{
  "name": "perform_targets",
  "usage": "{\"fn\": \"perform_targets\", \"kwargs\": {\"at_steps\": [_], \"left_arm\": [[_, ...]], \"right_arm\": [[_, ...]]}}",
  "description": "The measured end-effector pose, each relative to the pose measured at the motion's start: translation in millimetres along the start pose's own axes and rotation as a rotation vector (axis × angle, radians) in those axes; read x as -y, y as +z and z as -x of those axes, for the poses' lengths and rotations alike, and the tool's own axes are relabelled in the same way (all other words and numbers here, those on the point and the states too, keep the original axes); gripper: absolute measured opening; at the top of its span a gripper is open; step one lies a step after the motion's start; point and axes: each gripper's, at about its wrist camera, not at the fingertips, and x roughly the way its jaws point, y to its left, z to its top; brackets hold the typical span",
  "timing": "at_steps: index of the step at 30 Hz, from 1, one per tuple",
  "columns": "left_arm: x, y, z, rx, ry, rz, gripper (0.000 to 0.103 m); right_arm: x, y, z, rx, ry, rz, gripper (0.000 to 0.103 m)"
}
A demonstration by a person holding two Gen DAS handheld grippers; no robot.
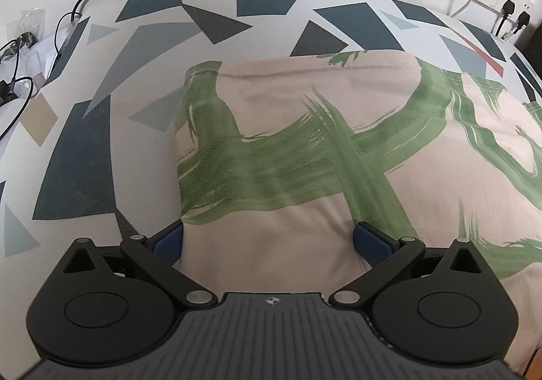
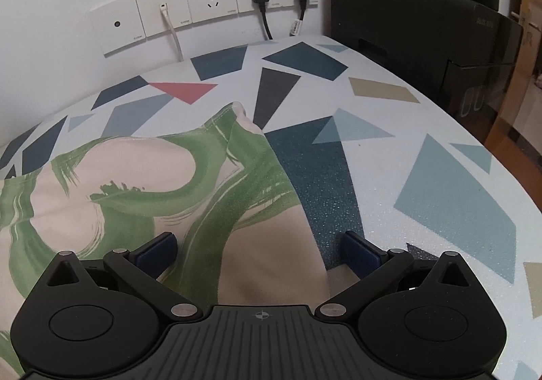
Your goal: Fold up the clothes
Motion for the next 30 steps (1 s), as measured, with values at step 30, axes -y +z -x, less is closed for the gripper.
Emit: {"fn": "perform_targets", "kwargs": {"at_steps": [30], "left_arm": [[22.2, 0.6, -2.7, 0.017, -0.086, -0.124, 0.098]], "right_arm": [[-55.3, 1.2, 2.7, -0.13, 0.146, 0.187, 0.102]]}}
